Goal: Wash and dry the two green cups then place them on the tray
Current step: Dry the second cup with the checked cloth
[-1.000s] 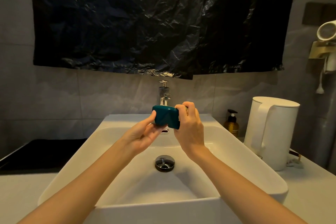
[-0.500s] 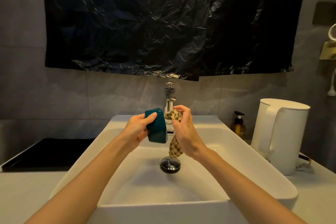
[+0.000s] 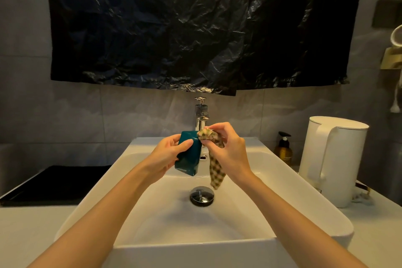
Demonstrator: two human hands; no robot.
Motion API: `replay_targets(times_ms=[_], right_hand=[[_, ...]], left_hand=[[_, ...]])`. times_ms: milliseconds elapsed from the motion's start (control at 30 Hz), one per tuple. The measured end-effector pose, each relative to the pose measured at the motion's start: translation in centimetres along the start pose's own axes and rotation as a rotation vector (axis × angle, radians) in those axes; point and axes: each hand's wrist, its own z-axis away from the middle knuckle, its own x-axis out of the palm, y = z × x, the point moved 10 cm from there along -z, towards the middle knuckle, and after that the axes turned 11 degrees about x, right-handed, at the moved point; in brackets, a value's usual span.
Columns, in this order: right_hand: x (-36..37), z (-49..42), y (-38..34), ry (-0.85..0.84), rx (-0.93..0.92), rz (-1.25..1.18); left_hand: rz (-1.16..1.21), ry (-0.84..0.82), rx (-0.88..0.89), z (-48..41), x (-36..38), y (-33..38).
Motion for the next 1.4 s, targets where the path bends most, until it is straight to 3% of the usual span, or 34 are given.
replay_targets(times_ms=[267, 500, 700, 867, 1067, 1300, 1400], right_hand=[[2.5, 1.4, -0.8, -0.166, -0.197, 0.194], [-0.4, 0.2, -1.1, 0.081, -0.186, 0.15], [2.4, 2.2, -2.4, -0.129, -0.391, 0.301], [3.4, 2.7, -2.8, -0.152, -0.413, 0.304], [0.7, 0.9, -2.0, 0.038, -0.255, 0.182], [-1.3, -1.2, 2.6, 0.111, 0.069, 0.194], [-2.0, -1.3, 2.5, 0.154, 0.094, 0.104]], left_hand=[[0.155, 0.126, -0.019, -0.5, -1.9, -0.3], [0.036, -0.024, -0.033, -0.1, 0.3, -0.6], [0.117, 0.093, -0.049, -0.2, -1.4, -0.4], [0.118, 0.155, -0.063, 0.0, -2.1, -0.3], [0.045, 0.025, -0.078, 0.4, -0.7, -0.2], [0.097, -0.138, -0.03, 1.4, 1.2, 1.3], [0.153, -0.135, -0.004, 1.5, 1.3, 1.9]])
